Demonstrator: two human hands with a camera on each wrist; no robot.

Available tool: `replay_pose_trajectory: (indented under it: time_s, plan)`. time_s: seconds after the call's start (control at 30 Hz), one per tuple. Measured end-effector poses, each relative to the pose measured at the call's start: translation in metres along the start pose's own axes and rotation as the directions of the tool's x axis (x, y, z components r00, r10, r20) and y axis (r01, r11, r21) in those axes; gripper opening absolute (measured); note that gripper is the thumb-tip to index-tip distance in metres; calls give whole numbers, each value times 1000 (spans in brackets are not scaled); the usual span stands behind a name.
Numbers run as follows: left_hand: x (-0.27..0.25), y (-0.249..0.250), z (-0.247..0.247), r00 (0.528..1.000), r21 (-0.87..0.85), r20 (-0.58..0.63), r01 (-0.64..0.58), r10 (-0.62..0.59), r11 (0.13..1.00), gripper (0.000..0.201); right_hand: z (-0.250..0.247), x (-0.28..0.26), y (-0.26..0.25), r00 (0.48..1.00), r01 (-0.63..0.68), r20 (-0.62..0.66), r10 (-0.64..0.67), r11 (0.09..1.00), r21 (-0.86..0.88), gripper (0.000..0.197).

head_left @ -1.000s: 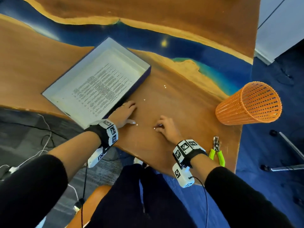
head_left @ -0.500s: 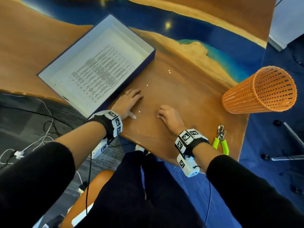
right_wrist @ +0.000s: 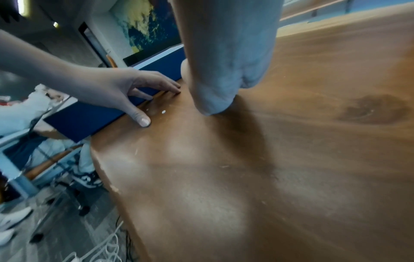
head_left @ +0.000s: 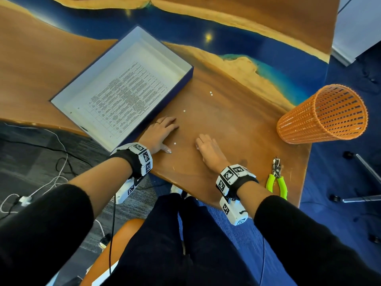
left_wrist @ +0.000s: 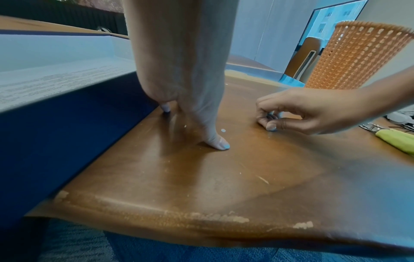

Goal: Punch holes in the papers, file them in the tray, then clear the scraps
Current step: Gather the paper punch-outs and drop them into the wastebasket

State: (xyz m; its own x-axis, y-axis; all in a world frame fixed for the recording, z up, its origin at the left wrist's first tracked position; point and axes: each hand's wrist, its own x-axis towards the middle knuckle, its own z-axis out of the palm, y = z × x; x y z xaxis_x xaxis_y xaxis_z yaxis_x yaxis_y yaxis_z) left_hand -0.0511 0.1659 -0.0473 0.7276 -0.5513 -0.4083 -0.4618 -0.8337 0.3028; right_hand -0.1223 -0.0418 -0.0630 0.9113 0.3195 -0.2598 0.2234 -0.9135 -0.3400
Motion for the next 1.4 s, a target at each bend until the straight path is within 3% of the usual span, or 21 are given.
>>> replay_pose_trajectory:
  time_s: [0.13,0.33,0.53,0.7,1.07,1.4]
  plan:
    - [-2,-4,1,999,-13,-28,-40,39,999,79,2,-1,10,995,-80,-46,87,988,133,35]
    - [-2,-6,6,989,-66,-121,-95,87,993,34,-7,-3,15,988,-89,-90,123,944,318,10]
    - [3,-10,7,984,-68,-143,-119,109,991,22,-7,-3,15,976,-115,-126,180,906,407,6]
    - [6,-3,5,981,-47,-130,-152,145,987,9,-8,-1,15,980,-126,-98,175,919,374,4]
    - [6,2,4,964,75,-143,-215,224,974,14,-10,-1,13,979,-143,-85,184,923,357,3]
    - [12,-1,9,957,164,-48,-276,287,947,14,-9,0,16,977,-142,-95,193,911,387,2]
